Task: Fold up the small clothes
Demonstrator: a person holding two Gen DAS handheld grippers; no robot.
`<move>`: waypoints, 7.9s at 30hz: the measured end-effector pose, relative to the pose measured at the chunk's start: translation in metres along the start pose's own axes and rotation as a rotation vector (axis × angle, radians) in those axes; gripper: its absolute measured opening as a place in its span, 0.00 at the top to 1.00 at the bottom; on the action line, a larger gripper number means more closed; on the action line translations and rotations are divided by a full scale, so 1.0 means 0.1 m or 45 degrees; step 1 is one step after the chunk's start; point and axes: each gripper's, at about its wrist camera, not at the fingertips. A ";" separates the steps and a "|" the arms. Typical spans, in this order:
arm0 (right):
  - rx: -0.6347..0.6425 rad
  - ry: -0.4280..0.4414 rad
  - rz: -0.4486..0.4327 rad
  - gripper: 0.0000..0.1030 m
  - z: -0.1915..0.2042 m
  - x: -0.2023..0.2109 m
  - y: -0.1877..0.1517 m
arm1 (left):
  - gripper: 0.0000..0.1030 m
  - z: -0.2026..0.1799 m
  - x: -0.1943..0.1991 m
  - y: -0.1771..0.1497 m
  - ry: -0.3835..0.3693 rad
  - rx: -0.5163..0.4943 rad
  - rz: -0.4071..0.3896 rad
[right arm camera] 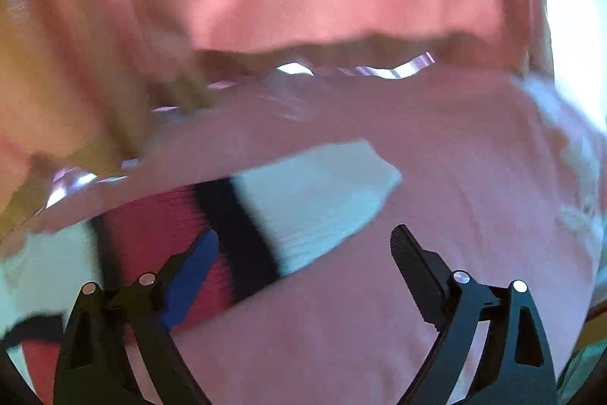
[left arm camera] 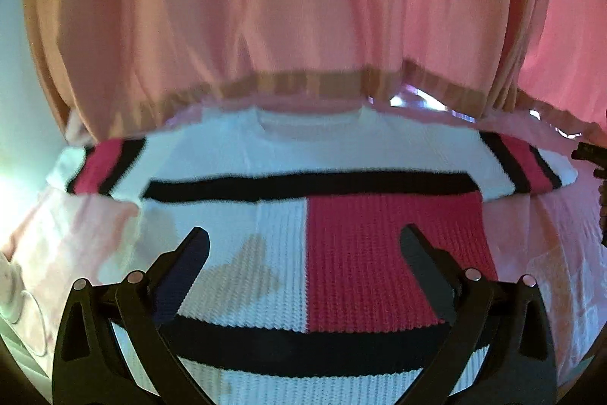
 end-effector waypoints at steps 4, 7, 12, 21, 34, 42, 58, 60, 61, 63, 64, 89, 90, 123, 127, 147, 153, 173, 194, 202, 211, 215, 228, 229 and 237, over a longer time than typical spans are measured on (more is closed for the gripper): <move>-0.167 0.008 0.084 0.20 -0.41 -0.44 0.02 | 0.05 -0.04 -0.15 -0.01 0.009 -0.016 0.026; -0.202 0.048 0.067 0.31 -0.49 -0.59 0.05 | 0.05 -0.04 -0.24 -0.02 -0.015 -0.006 0.070; -0.175 0.141 0.047 0.85 -0.37 -0.67 0.15 | 0.05 -0.02 -0.29 -0.05 -0.031 0.005 0.112; -0.002 0.679 -0.190 0.95 0.88 0.56 0.37 | 0.05 0.10 -0.22 0.01 -0.014 0.039 0.073; 0.677 1.290 0.122 0.93 4.41 1.63 -1.12 | 0.05 0.52 0.01 0.05 0.009 0.124 -0.023; 0.898 1.166 0.122 0.70 4.44 1.85 -1.47 | 0.05 0.98 -0.16 0.09 -0.033 0.269 0.076; 0.882 0.493 0.174 0.46 2.42 0.88 -1.46 | 0.37 1.07 -1.87 0.31 -0.197 0.525 0.501; 0.888 0.480 0.185 0.50 2.51 0.72 -1.48 | 0.44 1.04 -1.93 0.34 -0.150 0.532 0.493; 0.877 0.489 0.200 0.57 2.56 0.66 -1.49 | 0.57 1.01 -1.95 0.37 -0.116 0.506 0.476; 0.848 0.514 0.246 0.87 2.65 0.53 -1.50 | 0.85 0.98 -1.96 0.41 -0.129 0.462 0.453; 0.819 0.537 0.223 0.87 2.65 0.56 -1.46 | 0.86 1.01 -1.95 0.44 -0.142 0.463 0.439; 0.634 0.720 0.163 0.82 2.41 1.20 -1.19 | 0.85 1.12 -2.00 0.39 -0.055 0.361 0.390; 0.639 0.734 0.208 0.91 2.52 1.07 -1.23 | 0.85 1.12 -2.01 0.39 -0.049 0.361 0.390; 0.979 0.569 0.212 0.77 3.14 1.25 -2.14 | 0.29 4.83 -2.32 0.21 0.547 1.049 0.334; 0.993 0.531 0.254 0.76 3.16 1.10 -2.22 | 0.44 4.89 -2.58 0.23 0.576 1.027 0.347; 0.823 0.597 0.171 0.64 2.91 1.32 -1.73 | 0.90 1.45 -0.50 1.42 0.017 0.328 -0.125; 0.786 0.511 0.155 0.60 2.74 1.22 -1.55 | 0.83 0.10 -0.91 0.98 -0.140 0.180 0.120; 0.823 0.801 0.307 0.40 3.45 1.35 -1.84 | 0.42 1.37 -0.77 0.41 0.023 0.561 0.166; 0.569 0.619 0.419 0.42 3.16 0.67 -1.88 | 0.42 2.12 -1.59 0.21 -0.263 0.991 0.414; 0.649 0.869 0.029 0.95 3.35 1.52 -1.43 | 0.42 2.10 -1.65 0.28 -0.168 0.986 0.359; 0.572 0.651 0.215 0.95 3.13 0.58 -1.40 | 0.48 2.06 -1.95 0.15 -0.292 1.060 0.416; 0.547 0.818 0.058 0.95 3.15 1.08 -1.18 | 0.82 2.09 -1.98 0.15 -0.365 1.106 0.388; 0.648 0.787 0.003 0.95 3.18 1.06 -1.23 | 0.91 2.19 -1.80 0.20 -0.184 1.075 0.297; 0.627 0.833 -0.044 0.95 3.18 1.19 -1.14 | 0.91 2.19 -1.73 0.24 -0.182 1.069 0.257; 0.620 0.590 0.250 0.94 2.88 0.29 -1.30 | 0.89 1.94 -1.90 0.21 -0.162 0.933 0.412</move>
Point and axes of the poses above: each gripper's, at about its wrist camera, not at the fingertips, and x roughly against the way its jaws point, z to its left, y to its top, and after that the axes turned 6 degrees about y, right-handed
